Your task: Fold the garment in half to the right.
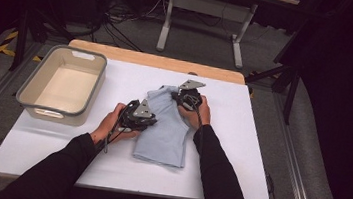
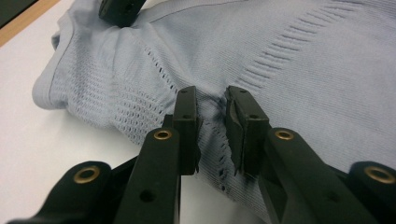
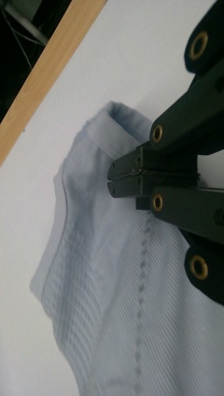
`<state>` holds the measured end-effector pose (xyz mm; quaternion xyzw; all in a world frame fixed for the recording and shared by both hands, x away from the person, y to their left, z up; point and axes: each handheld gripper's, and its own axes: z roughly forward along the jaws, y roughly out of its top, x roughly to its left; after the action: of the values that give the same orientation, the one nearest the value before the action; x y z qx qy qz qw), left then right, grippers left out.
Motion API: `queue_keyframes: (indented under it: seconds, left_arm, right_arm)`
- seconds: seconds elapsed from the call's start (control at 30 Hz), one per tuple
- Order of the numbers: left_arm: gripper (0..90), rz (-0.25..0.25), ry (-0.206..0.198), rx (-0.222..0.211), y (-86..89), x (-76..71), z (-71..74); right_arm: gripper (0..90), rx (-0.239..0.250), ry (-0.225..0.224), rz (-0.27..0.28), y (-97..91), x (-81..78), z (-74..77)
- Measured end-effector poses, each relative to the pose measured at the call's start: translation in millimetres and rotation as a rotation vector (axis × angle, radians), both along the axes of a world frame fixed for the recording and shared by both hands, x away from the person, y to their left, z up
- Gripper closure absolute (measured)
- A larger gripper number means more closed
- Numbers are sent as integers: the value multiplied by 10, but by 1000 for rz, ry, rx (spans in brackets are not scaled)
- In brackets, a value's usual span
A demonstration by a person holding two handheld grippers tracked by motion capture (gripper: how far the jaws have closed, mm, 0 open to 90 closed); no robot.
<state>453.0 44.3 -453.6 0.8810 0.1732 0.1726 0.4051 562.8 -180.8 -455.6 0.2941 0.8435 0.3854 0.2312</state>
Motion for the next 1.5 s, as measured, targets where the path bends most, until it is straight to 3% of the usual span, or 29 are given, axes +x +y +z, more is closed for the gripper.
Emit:
queue_keyframes:
  seconds: [0.27, 0.33, 0.43, 0.6, 0.8, 0.9, 1.13, 1.2, 1.33, 1.4, 1.5]
  left_arm:
    - [750, 6, -1, -26, 18, -5, -4]
    - [745, 7, -7, -42, 32, -12, 18]
    - [726, 4, -32, -67, 60, -27, 82]
    - [729, 21, -64, -135, 141, -25, 247]
    - [739, 27, -69, -81, 123, 16, 271]
    - [743, 28, -52, -46, 82, 37, 200]
    - [768, 25, -37, 8, 24, 65, 104]
    - [768, 23, -35, 34, 8, 69, 82]
    - [770, 24, -19, 43, -1, 89, 39]
    - [773, 18, -19, 40, 7, 106, 17]
    - [772, 17, -1, 16, 41, 126, -4]
  right_arm:
    - [899, -32, -18, -60, 60, 77, -37]
    - [894, -44, -27, -65, 72, 50, 0]
    - [893, -25, -51, -69, 37, -14, 110]
    - [894, 30, -107, -38, -56, -292, 384]
    - [899, 61, -127, 13, -117, -752, 537]
    - [899, 37, -125, 41, -117, -1024, 482]
    - [897, -32, -97, 74, -108, -1340, 290]
    - [897, -42, -82, 69, -133, -1383, 226]
    - [898, -57, -57, 52, -174, -1394, 138]
    - [899, -80, -47, 30, -226, -1401, 78]
    - [900, -70, -18, 13, -274, -1411, 41]
